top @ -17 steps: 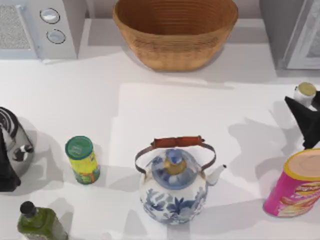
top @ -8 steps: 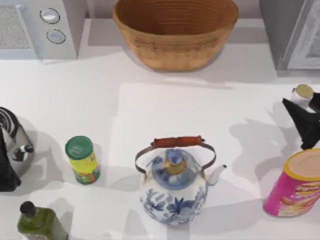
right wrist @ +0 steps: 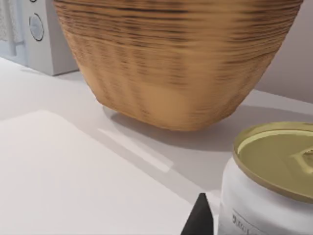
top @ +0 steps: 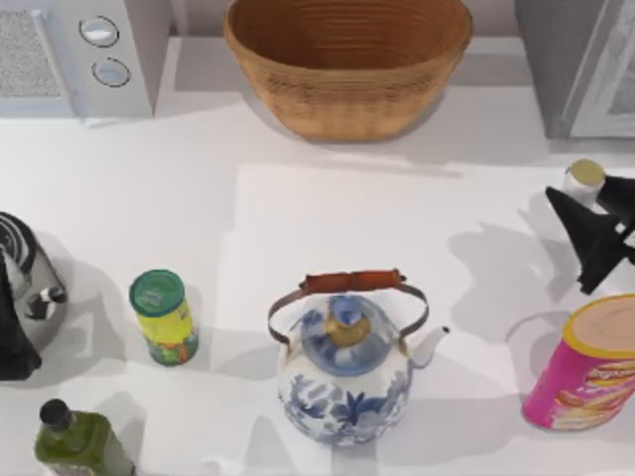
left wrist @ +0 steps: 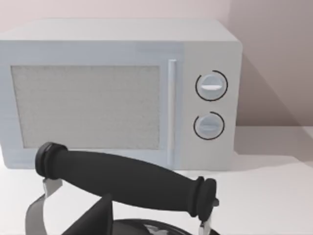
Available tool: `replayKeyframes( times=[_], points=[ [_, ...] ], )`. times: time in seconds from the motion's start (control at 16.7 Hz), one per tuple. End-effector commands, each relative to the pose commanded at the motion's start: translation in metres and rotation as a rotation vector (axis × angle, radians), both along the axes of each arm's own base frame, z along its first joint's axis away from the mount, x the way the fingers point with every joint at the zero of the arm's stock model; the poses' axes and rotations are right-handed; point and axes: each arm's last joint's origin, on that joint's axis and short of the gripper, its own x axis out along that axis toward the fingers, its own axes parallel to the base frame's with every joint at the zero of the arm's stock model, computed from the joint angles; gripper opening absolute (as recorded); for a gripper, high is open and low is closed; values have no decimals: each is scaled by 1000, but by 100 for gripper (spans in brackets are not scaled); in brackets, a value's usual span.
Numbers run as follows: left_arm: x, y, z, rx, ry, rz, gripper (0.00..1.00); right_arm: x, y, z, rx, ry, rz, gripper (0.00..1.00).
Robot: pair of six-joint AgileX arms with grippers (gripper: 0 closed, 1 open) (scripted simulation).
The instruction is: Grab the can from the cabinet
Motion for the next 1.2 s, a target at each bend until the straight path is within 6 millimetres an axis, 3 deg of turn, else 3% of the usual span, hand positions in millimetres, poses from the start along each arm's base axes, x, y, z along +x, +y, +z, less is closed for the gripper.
replayKeyframes(
  times=[0.06,0.84,1.2],
  points=[
    [0,0,0,0,0,0,100,0,0,0,0,0,0,0],
    [0,0,0,0,0,0,100,0,0,0,0,0,0,98],
    [0,0,0,0,0,0,100,0,0,0,0,0,0,100]
  ],
)
